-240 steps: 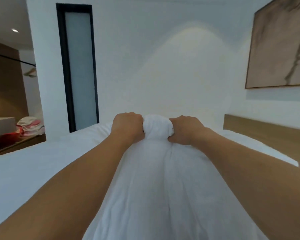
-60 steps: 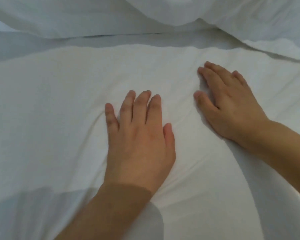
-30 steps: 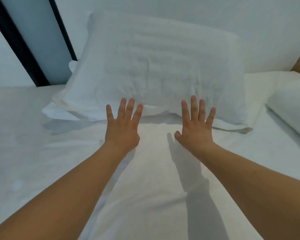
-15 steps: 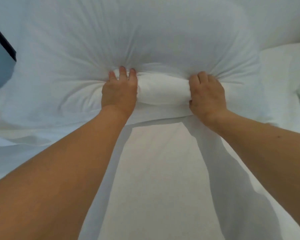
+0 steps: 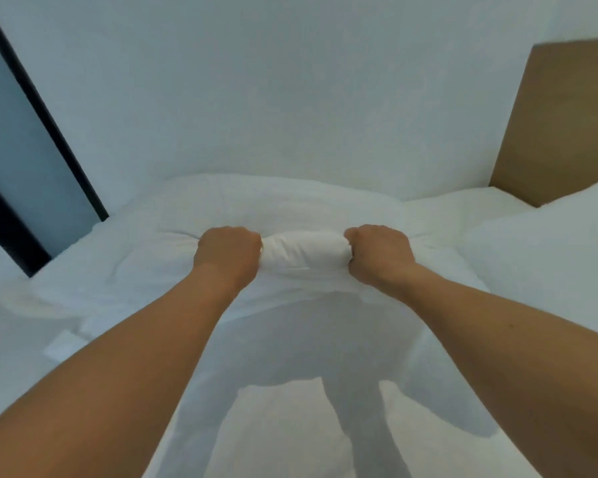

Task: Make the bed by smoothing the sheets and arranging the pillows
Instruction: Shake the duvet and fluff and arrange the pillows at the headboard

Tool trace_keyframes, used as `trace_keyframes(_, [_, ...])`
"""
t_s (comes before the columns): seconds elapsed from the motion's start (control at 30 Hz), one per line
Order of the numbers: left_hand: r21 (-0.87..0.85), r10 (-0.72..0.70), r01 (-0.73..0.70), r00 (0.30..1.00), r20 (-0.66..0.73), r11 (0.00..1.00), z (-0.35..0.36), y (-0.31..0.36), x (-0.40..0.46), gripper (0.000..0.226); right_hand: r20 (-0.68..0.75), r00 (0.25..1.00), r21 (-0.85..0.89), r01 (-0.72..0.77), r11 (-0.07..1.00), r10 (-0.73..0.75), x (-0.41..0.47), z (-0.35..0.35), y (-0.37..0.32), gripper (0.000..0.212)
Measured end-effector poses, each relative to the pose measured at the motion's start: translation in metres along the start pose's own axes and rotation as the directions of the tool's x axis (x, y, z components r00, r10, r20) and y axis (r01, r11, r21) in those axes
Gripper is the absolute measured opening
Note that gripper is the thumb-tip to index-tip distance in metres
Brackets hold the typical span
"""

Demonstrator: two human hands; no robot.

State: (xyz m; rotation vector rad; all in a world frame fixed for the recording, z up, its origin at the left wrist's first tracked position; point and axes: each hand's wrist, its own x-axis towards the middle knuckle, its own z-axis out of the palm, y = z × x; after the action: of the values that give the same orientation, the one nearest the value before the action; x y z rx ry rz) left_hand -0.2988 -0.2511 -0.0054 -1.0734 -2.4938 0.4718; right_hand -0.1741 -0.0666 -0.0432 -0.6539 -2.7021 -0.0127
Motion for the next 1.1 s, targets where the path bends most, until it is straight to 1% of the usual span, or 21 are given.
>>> trace_keyframes(0.1, [0.013,-0.027,0.028,0.996,-0.08,1.0,-0.089,0.012,-0.027,0.018,0.059,0.989,0.188,-0.141,0.972,0.132,-0.034,-0.085,0.019,0.022])
trace_keyframes(0.17, [0.014,-0.012,0.014,0.987,-0.159,1.0,-0.145,0.026,-0.047,0.016,0.059,0.978,0.293,-0.211,0.933,0.203,-0.067,-0.137,0.04,0.017])
trace_keyframes(0.23, [0.014,0.007,-0.004,0.976,-0.217,1.0,-0.196,0.05,-0.065,0.017,0.048,0.967,0.387,-0.25,0.888,0.251,-0.108,-0.185,0.067,0.015])
trace_keyframes(0.3, [-0.007,0.001,-0.003,0.974,-0.227,1.0,-0.241,0.079,-0.08,0.019,0.028,0.962,0.411,-0.26,0.874,0.273,-0.147,-0.23,0.096,0.016])
trace_keyframes(0.37, [-0.025,0.001,-0.008,0.968,-0.25,1.0,-0.286,0.11,-0.091,0.021,0.014,0.958,0.396,-0.269,0.878,0.287,-0.179,-0.277,0.128,0.02])
trace_keyframes(0.47, [-0.077,0.015,-0.047,0.928,-0.373,0.996,-0.362,0.154,-0.099,0.024,-0.071,0.951,0.34,-0.261,0.903,0.301,-0.219,-0.353,0.18,0.024])
trace_keyframes(0.53, [-0.11,0.03,-0.094,0.875,-0.483,0.989,-0.413,0.18,-0.094,0.025,-0.194,0.929,0.28,-0.256,0.925,0.316,-0.242,-0.403,0.21,0.023])
trace_keyframes(0.6, [-0.163,0.035,-0.165,0.801,-0.597,0.973,-0.464,0.21,-0.088,0.025,-0.321,0.888,0.212,-0.272,0.939,0.329,-0.27,-0.452,0.243,0.02])
trace_keyframes(0.67, [-0.227,-0.001,-0.213,0.726,-0.688,0.95,-0.498,0.238,-0.08,0.025,-0.413,0.854,0.121,-0.295,0.948,0.318,-0.292,-0.487,0.267,0.018])
trace_keyframes(0.7, [-0.248,-0.027,-0.21,0.71,-0.704,0.946,-0.505,0.253,-0.073,0.024,-0.432,0.847,0.07,-0.309,0.948,0.308,-0.299,-0.497,0.276,0.018])
trace_keyframes(0.73, [-0.258,-0.05,-0.187,0.711,-0.701,0.948,-0.508,0.27,-0.066,0.025,-0.437,0.847,0.019,-0.327,0.945,0.302,-0.305,-0.502,0.285,0.017])
trace_keyframes(0.77, [-0.26,-0.068,-0.153,0.73,-0.68,0.953,-0.507,0.288,-0.059,0.028,-0.428,0.852,-0.03,-0.348,0.937,0.302,-0.308,-0.501,0.293,0.016])
trace_keyframes(0.8, [-0.244,-0.073,-0.11,0.768,-0.636,0.963,-0.501,0.308,-0.053,0.032,-0.41,0.859,-0.077,-0.368,0.927,0.307,-0.312,-0.493,0.302,0.016])
trace_keyframes(0.83, [-0.213,-0.067,-0.065,0.828,-0.557,0.975,-0.491,0.33,-0.049,0.038,-0.372,0.87,-0.114,-0.39,0.914,0.324,-0.316,-0.478,0.31,0.018])
trace_keyframes(0.9, [-0.096,-0.018,-0.013,0.95,-0.313,0.995,-0.458,0.375,-0.051,0.05,-0.21,0.893,-0.152,-0.431,0.889,0.397,-0.329,-0.421,0.327,0.029])
trace_keyframes(0.93, [-0.06,0.043,-0.055,0.984,-0.173,0.997,-0.434,0.399,-0.057,0.056,-0.093,0.889,-0.142,-0.457,0.878,0.448,-0.341,-0.382,0.336,0.034])
trace_keyframes(0.97, [-0.085,0.147,-0.149,0.989,-0.033,0.985,-0.406,0.422,-0.066,0.061,0.041,0.866,-0.109,-0.491,0.864,0.498,-0.354,-0.34,0.346,0.037])
trace_keyframes(1.0, [-0.154,0.283,-0.266,0.954,0.102,0.952,-0.377,0.445,-0.076,0.066,0.173,0.826,-0.085,-0.529,0.844,0.536,-0.369,-0.297,0.356,0.039])
trace_keyframes(1.03, [-0.224,0.412,-0.365,0.885,0.219,0.904,-0.348,0.464,-0.087,0.071,0.274,0.788,-0.092,-0.55,0.83,0.552,-0.382,-0.259,0.365,0.039])
trace_keyframes(1.07, [-0.254,0.494,-0.43,0.812,0.31,0.867,-0.323,0.478,-0.097,0.074,0.321,0.769,-0.121,-0.546,0.829,0.553,-0.392,-0.23,0.372,0.037])
trace_keyframes(1.1, [-0.253,0.528,-0.464,0.768,0.363,0.849,-0.303,0.486,-0.106,0.076,0.308,0.778,-0.149,-0.529,0.836,0.547,-0.398,-0.211,0.377,0.035])
